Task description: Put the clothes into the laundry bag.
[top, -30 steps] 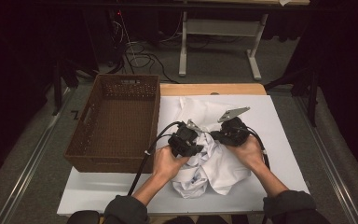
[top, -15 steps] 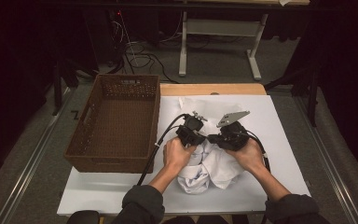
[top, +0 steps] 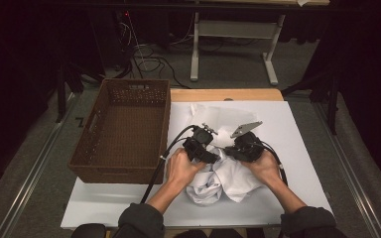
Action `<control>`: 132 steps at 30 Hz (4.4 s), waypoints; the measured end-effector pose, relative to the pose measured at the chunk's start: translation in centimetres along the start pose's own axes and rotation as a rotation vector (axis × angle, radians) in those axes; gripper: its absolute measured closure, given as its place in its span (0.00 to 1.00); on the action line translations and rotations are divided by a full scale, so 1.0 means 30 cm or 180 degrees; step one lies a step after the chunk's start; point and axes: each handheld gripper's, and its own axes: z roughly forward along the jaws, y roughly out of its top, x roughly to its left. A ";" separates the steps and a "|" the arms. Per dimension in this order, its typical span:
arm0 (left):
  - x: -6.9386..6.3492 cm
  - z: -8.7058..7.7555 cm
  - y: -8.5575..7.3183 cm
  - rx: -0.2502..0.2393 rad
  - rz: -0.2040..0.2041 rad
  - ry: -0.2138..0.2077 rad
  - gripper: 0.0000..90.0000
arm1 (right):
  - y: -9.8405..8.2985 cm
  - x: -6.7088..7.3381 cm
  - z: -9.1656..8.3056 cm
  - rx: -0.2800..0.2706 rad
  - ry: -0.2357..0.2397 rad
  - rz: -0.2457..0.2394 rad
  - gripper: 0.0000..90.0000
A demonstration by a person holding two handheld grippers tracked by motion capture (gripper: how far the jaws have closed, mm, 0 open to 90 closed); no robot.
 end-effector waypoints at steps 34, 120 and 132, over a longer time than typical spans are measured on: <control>0.034 0.083 0.026 -0.0291 -0.0129 -0.0262 0.96 | 0.073 0.057 -0.068 -0.0304 0.0102 -0.0252 1.00; 0.097 0.080 -0.033 0.0591 -0.0458 0.0158 0.55 | -0.035 -0.029 -0.001 0.0002 0.0000 0.0112 0.99; 0.102 0.101 -0.058 0.0496 -0.0442 -0.0112 0.91 | -0.032 -0.029 -0.008 -0.0032 0.0022 0.0121 0.99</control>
